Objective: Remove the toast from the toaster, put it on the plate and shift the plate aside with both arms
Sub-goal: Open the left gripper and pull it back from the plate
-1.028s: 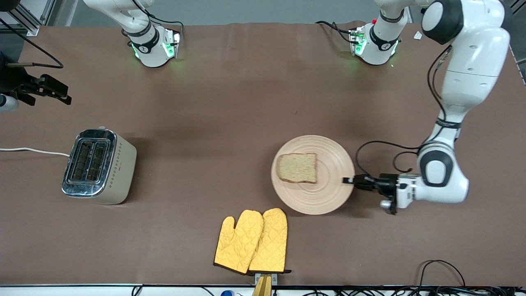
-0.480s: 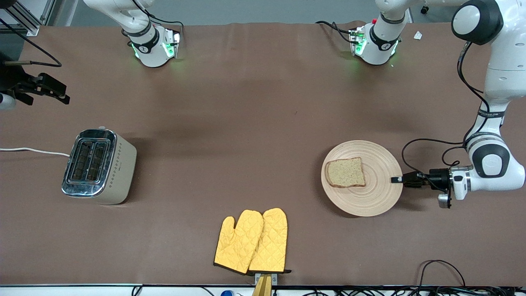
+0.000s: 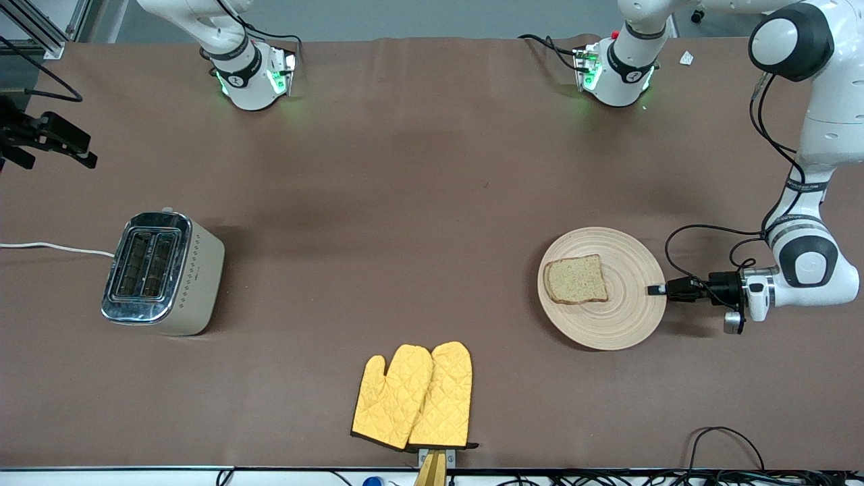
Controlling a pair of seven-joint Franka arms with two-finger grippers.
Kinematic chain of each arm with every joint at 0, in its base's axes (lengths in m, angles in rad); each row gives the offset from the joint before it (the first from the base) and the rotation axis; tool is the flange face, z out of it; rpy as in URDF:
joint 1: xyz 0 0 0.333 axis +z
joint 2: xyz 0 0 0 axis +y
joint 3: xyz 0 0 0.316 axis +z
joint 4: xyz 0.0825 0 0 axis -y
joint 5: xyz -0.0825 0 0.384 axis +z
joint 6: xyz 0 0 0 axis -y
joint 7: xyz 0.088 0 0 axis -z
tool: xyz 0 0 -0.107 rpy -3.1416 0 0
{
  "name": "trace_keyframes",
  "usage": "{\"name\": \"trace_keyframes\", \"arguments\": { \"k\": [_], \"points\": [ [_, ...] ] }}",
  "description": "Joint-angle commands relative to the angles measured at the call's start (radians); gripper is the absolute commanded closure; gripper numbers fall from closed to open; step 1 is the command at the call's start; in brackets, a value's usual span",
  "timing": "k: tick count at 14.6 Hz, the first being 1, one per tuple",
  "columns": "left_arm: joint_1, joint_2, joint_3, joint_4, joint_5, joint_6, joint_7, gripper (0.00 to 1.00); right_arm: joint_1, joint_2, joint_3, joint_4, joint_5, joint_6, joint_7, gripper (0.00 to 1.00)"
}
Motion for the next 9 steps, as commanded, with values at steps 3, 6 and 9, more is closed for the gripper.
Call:
{"name": "trace_keyframes", "arguments": {
  "k": [3, 6, 9],
  "points": [
    [0.011, -0.037, -0.004, 0.048, 0.115, -0.022, -0.011, 0.00, -0.033, 0.001, 0.012, 0.006, -0.014, -0.035, -0.008, 0.00],
    [0.011, -0.102, -0.016, 0.123, 0.299, -0.023, -0.097, 0.00, -0.033, 0.001, 0.012, 0.006, -0.014, -0.035, -0.013, 0.00],
    [-0.039, -0.207, -0.021, 0.141, 0.440, -0.023, -0.164, 0.00, -0.032, 0.001, 0.012, 0.006, -0.016, -0.035, -0.013, 0.00]
  ]
}}
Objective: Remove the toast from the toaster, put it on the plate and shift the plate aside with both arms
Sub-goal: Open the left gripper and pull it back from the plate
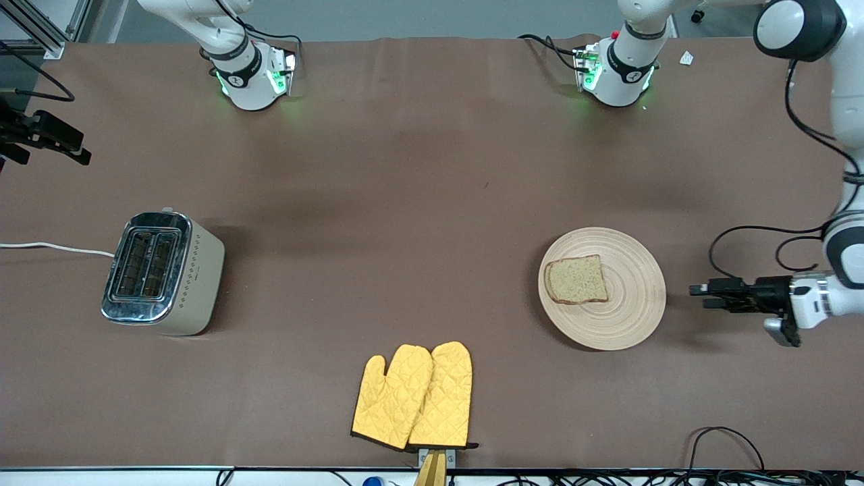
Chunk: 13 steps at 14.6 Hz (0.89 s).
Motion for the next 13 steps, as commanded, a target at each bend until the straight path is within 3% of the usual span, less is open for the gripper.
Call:
{"name": "trace_keyframes", "arguments": {
  "k": [1, 6, 13],
  "points": [
    [-0.058, -0.125, 0.001, -0.011, 0.106, -0.012, -0.089, 0.00, -0.015, 0.000, 0.014, 0.006, -0.015, -0.009, -0.013, 0.00],
    [-0.208, -0.315, 0.001, -0.014, 0.246, -0.029, -0.286, 0.00, -0.014, 0.000, 0.015, 0.008, -0.015, -0.009, -0.014, 0.00],
    [-0.350, -0.576, -0.016, -0.034, 0.399, -0.227, -0.618, 0.00, -0.011, 0.000, 0.015, 0.009, -0.014, -0.009, -0.013, 0.00]
  ]
}}
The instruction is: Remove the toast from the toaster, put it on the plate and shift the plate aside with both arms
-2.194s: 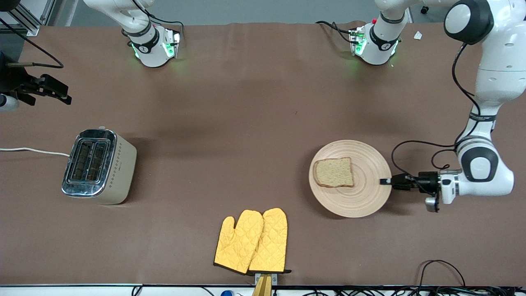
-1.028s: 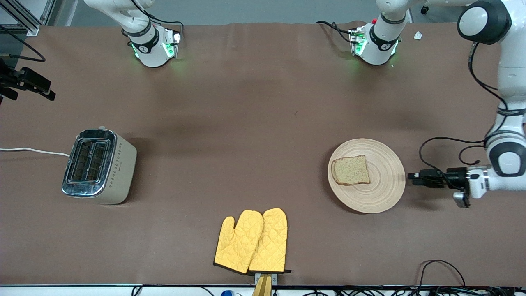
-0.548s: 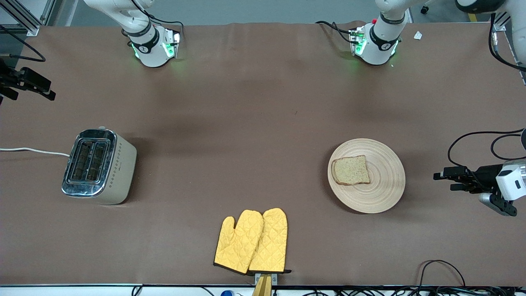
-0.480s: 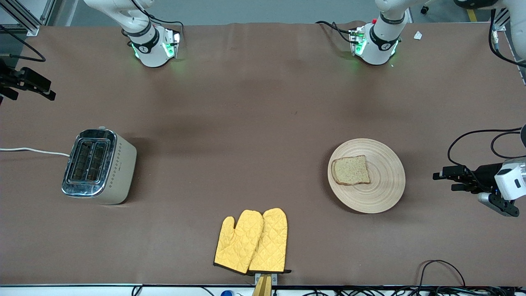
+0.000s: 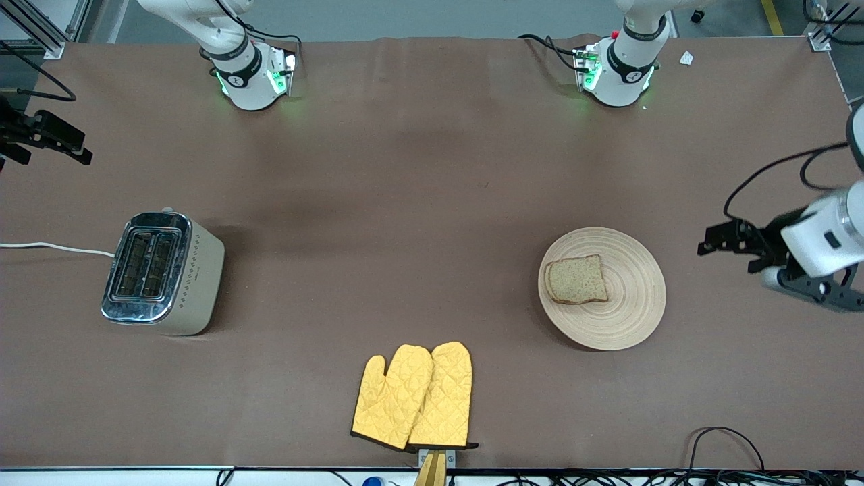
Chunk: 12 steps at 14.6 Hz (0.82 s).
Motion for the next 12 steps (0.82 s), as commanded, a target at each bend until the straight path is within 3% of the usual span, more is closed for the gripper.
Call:
{"name": "trace_keyframes", "arguments": {
  "k": [1, 7, 12],
  "points": [
    [-0.019, -0.121, -0.010, -0.078, 0.068, -0.027, -0.078, 0.00, -0.011, 0.000, 0.013, 0.009, -0.014, -0.009, -0.011, 0.00],
    [-0.007, -0.257, -0.041, -0.278, 0.088, 0.076, -0.097, 0.00, -0.011, 0.000, 0.013, 0.008, -0.014, -0.009, -0.016, 0.00],
    [-0.007, -0.262, -0.038, -0.258, 0.088, 0.047, -0.079, 0.00, -0.008, 0.000, 0.014, 0.008, -0.014, -0.009, -0.014, 0.00]
  ]
}}
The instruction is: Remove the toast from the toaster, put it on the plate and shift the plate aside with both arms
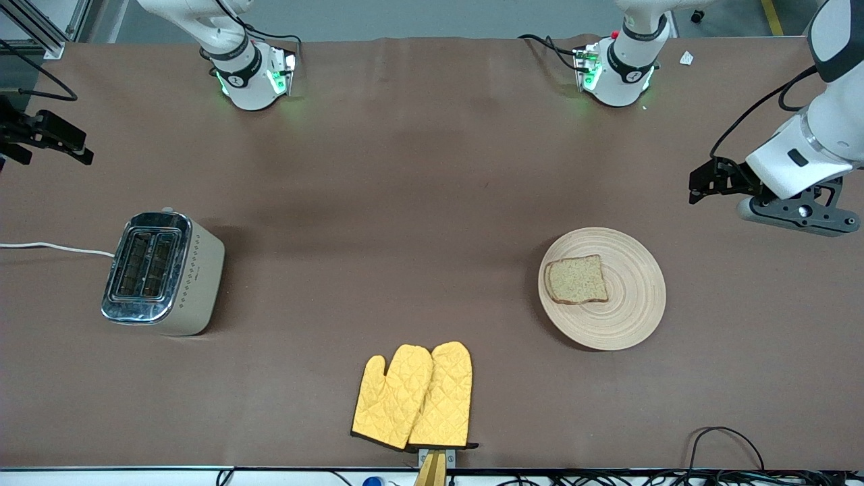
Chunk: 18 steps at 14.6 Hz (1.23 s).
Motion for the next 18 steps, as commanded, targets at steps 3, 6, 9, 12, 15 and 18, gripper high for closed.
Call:
{"name": "trace_keyframes", "arguments": {
  "k": [3, 6, 9, 12, 15, 18],
  "points": [
    [0.010, -0.028, -0.003, -0.002, 0.015, -0.013, 0.008, 0.00, -0.008, 0.000, 0.011, 0.008, -0.014, -0.007, -0.011, 0.00],
    [-0.045, -0.028, 0.040, 0.021, 0.016, -0.011, 0.007, 0.00, -0.008, 0.000, 0.011, 0.008, -0.014, -0.007, -0.011, 0.00],
    [-0.190, -0.034, 0.225, 0.018, 0.016, -0.013, 0.019, 0.00, -0.003, 0.000, 0.013, 0.009, -0.014, -0.007, -0.009, 0.00],
    [-0.191, -0.034, 0.227, 0.015, 0.016, -0.014, 0.033, 0.00, -0.003, 0.000, 0.013, 0.009, -0.014, -0.009, -0.011, 0.00],
    [-0.189, -0.029, 0.227, 0.021, 0.016, -0.021, 0.027, 0.00, -0.002, 0.000, 0.013, 0.009, -0.014, -0.009, -0.009, 0.00],
    [-0.188, -0.025, 0.227, 0.033, 0.018, -0.021, 0.019, 0.00, -0.002, 0.000, 0.013, 0.009, -0.014, -0.009, -0.009, 0.00]
  ]
}}
